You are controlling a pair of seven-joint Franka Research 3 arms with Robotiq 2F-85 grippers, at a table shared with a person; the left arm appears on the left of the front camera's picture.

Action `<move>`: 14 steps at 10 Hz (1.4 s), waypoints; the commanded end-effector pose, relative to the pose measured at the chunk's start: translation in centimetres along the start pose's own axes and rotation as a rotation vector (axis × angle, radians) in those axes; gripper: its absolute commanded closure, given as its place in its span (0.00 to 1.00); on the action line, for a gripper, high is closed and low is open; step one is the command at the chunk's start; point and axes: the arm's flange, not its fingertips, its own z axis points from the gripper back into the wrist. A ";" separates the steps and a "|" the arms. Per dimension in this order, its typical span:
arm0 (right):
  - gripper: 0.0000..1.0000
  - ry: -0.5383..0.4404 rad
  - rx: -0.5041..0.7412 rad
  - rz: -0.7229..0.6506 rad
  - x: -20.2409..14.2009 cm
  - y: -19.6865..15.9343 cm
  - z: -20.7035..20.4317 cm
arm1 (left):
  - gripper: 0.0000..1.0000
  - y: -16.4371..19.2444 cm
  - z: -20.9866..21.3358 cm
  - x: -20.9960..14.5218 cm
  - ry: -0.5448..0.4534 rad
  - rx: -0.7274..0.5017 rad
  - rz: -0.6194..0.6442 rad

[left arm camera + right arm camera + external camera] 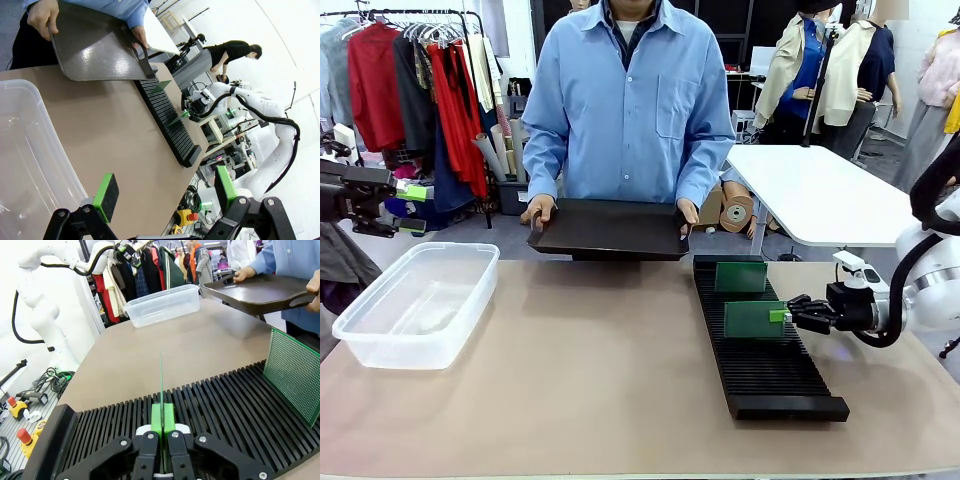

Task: Sort PCBs into racks and boxes based on the side picked up.
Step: If the short side of the Blank PCB is picked up, insert it into the PCB Rack ; if the long side is picked up, place it in the Organizing box.

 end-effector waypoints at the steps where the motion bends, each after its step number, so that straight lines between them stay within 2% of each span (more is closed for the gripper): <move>1: 1.00 0.003 -0.041 0.028 -0.5 -0.1 0.1 | 0.00 -0.1 0.0 0.0 -0.001 -0.003 -0.001; 9: 1.00 0.003 -0.063 0.054 -2.6 0.0 0.5 | 0.00 -0.1 0.0 0.0 -0.001 -0.003 -0.001; 14: 1.00 0.103 -0.076 0.120 -1.7 0.1 -0.3 | 0.00 -0.1 0.0 0.0 -0.001 -0.003 -0.001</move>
